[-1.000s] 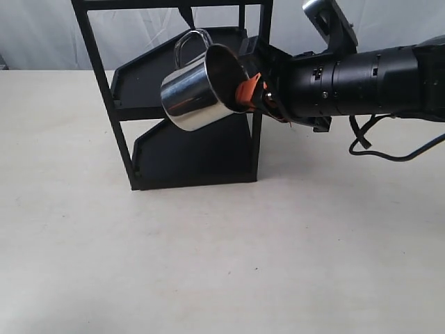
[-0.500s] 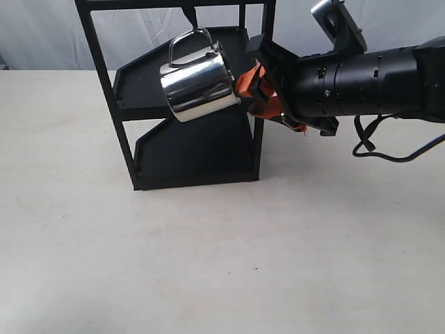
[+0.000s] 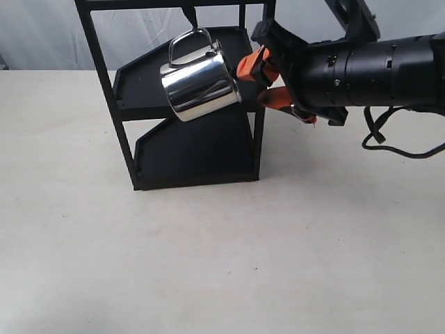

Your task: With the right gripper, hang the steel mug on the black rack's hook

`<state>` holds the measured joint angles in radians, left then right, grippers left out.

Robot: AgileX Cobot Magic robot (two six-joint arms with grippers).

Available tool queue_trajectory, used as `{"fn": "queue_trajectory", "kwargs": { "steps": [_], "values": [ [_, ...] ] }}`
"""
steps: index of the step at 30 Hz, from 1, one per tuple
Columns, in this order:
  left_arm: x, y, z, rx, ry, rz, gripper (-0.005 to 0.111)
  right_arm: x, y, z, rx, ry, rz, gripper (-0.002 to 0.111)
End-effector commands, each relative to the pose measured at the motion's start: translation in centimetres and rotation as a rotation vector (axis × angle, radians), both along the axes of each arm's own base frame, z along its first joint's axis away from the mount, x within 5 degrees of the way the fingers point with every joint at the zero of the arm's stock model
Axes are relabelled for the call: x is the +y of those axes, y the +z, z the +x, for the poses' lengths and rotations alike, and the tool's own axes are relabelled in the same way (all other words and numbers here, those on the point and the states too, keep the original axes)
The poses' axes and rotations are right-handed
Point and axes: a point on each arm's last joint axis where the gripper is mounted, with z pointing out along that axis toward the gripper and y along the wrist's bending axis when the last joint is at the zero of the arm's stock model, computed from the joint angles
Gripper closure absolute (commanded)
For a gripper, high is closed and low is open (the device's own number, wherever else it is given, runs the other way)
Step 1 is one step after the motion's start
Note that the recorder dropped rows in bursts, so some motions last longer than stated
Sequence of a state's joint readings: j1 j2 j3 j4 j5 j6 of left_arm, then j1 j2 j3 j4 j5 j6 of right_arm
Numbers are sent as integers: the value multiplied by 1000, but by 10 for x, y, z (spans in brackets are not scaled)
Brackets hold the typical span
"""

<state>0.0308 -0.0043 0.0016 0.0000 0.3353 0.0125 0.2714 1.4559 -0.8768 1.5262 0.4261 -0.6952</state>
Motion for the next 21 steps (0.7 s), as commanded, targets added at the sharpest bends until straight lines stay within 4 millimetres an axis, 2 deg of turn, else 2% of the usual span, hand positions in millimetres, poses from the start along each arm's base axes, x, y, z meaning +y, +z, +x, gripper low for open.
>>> {"fn": "queue_trajectory", "kwargs": {
  "steps": [1,4,6,9,12,16,21],
  "values": [
    [0,1,0,-5,-4,-3,107,-8,15,-8,-58,-23,-48,48],
    [0,1,0,-5,-4,-3,107,-11,22,-15,-73,-17,-90,50],
    [0,1,0,-5,-4,-3,107,-13,28,-22,-89,6,-121,56],
    [0,1,0,-5,-4,-3,107,-14,40,-40,-128,98,-188,79],
    [0,1,0,-5,-4,-3,107,-12,54,-67,-147,248,-207,108],
    [0,1,0,-5,-4,-3,107,-8,67,-99,-126,418,-166,108],
    [0,1,0,-5,-4,-3,107,-9,76,-117,-146,478,-155,108]
  ]
}}
